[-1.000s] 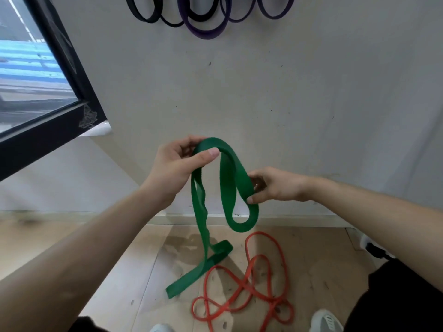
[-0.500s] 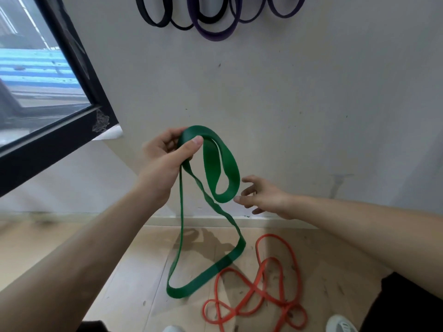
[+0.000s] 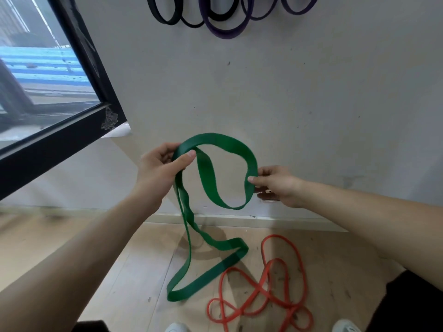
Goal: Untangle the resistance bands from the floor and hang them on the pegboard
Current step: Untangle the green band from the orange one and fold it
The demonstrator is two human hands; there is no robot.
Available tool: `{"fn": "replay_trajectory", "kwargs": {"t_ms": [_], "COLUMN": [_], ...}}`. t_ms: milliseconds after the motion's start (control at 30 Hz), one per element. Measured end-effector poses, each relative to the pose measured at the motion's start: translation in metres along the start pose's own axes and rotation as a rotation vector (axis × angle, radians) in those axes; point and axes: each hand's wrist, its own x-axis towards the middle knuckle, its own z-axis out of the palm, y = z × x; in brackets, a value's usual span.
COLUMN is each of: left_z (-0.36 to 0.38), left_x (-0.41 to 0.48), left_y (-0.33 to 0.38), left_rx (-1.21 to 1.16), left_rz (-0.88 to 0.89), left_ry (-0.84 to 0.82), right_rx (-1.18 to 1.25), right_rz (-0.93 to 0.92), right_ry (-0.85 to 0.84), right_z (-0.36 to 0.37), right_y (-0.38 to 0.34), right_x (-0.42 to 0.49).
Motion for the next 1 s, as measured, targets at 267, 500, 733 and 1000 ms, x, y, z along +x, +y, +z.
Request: {"fn": "replay_trajectory", "kwargs": {"t_ms": [267,500,733,1000], "left_z": [-0.013,-0.02,-0.015,0.005], "left_x": [0.003,0.006,0.0,-0.006], "left_y": [-0.023,-0.029,-0.024,-0.014], "left_rx": [0.239,0.243,0.239,0.244], "left_rz": [-0.091,-0.145,-0.121,-0.069], "left_ry": [-0.063,-0.078,-0.155,-0.288], "right_rx": [0.284,0.297,-0.245,-0.463], "right_rz": [-0.01,-0.027,-0.219,-0.377], "right_ry": [0.006,0.049,0.021,0.023], "right_z": [-0.034,-0.062,-0.07,-0.037], "right_y": [-0.03,-0.04,-0.023,-0.033], "right_x": [-0.01,-0.016,-0.021,-0.031]}}
